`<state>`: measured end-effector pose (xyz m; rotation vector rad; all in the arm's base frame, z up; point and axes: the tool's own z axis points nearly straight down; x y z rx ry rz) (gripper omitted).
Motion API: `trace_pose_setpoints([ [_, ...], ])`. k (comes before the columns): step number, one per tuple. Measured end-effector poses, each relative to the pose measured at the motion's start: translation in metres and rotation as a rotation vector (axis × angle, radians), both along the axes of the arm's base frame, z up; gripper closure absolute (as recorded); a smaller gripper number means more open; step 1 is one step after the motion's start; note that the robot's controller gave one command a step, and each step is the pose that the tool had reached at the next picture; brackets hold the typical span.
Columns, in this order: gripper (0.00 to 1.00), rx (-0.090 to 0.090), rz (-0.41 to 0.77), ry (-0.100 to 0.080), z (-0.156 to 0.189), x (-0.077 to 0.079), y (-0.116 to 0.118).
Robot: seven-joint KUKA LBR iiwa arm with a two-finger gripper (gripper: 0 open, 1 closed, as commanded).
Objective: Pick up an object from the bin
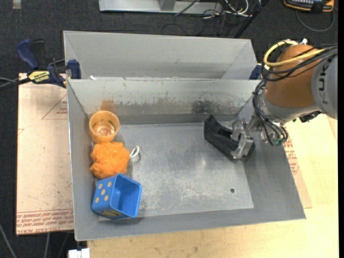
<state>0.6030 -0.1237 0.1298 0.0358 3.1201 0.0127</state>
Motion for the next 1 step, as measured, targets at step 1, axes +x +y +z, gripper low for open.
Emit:
trace_pose_setpoints([
  [1,1.00,0.003,0.018,-0.004,0.0239,-0.0126,0.0004],
])
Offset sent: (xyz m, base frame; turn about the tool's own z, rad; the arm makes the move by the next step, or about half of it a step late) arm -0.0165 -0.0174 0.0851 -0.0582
